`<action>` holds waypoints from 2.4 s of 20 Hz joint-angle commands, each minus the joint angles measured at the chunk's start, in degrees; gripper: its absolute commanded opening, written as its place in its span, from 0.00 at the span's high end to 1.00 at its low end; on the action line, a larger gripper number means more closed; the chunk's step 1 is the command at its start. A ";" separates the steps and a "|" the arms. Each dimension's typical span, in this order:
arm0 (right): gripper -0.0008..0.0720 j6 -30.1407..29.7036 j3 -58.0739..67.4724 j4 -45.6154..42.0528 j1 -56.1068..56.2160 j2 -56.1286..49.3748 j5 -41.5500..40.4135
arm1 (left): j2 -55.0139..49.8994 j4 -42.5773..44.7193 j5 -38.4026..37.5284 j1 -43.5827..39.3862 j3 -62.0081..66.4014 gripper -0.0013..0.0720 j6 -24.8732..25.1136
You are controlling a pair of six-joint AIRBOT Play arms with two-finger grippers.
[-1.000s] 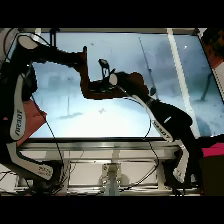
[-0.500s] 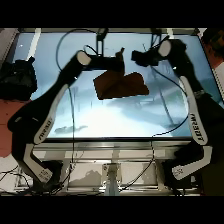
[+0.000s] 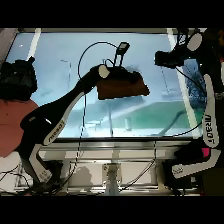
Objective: Fold the clothes and pants, and hang the long-sleeved shirts on hangers.
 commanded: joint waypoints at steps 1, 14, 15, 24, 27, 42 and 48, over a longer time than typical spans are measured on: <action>0.34 -6.73 -2.03 1.16 -1.25 -2.91 2.14 | 2.56 0.52 -5.62 4.31 -0.02 0.02 0.00; 0.05 -10.32 -2.14 19.69 -5.57 -17.68 -10.80 | 5.16 0.31 -18.49 14.32 -0.02 0.14 -0.02; 0.05 -10.32 -2.14 19.69 -5.57 -17.94 -10.25 | 5.16 0.31 -18.49 14.29 -0.02 0.14 -0.02; 0.09 -10.34 -2.14 30.03 -5.57 -25.11 -6.19 | 5.16 0.11 -18.49 14.29 -0.02 0.14 -0.02; 0.10 -10.40 -2.14 33.77 -5.46 -27.93 -2.64 | 5.16 0.13 -18.49 14.32 -0.02 0.14 0.00; 0.12 -15.13 -2.14 38.07 4.52 -27.96 1.64 | 5.16 0.11 -18.49 14.32 -0.02 0.14 -0.02; 0.15 -16.33 -2.14 38.27 9.03 -27.96 -1.03 | 5.16 0.11 -18.49 14.32 -0.02 0.14 0.00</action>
